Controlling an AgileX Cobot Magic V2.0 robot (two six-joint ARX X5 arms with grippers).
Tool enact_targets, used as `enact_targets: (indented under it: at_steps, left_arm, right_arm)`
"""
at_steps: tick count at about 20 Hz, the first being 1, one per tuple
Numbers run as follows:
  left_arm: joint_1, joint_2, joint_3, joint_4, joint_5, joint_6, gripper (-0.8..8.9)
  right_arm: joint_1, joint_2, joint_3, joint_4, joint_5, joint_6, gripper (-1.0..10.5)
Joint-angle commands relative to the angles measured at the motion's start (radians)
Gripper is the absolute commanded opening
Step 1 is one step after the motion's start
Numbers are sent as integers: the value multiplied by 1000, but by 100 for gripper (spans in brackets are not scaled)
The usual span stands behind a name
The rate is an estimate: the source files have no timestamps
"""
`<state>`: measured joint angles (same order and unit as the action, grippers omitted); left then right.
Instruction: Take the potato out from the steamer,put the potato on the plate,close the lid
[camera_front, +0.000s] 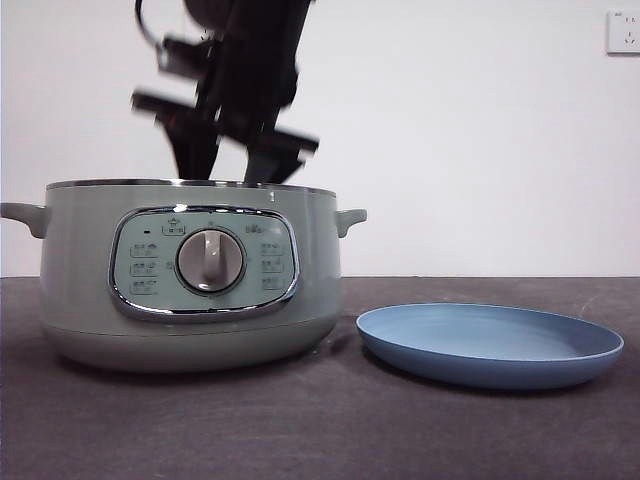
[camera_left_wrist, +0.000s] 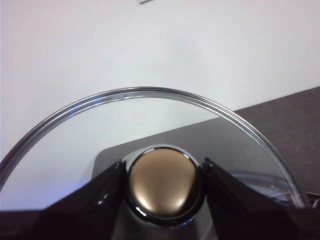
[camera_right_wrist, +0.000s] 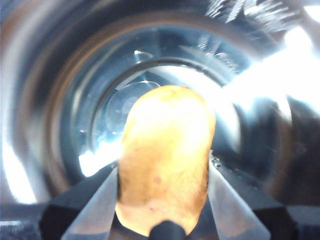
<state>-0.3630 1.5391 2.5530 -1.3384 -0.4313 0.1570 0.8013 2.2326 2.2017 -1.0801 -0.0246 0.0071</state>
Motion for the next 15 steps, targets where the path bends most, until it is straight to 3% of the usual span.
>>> enact_targets:
  at_steps: [1,7,9,15]
  left_arm:
    - [-1,-8,13,-48,28,12,-9]
    - [-1,45,13,-43,360,14,-9]
    - [-1,65,13,-43,447,27,-9]
    - [-2,90,13,-43,545,28,-9]
  right_arm:
    - [-22,-98,56,-39,5,-10,-9]
    - [-148,-495,67,-227,14,-9,-9]
    - [-191,-557,65,-299,59,-7,-9]
    - [-296,-628,61,-299,56,14,-9]
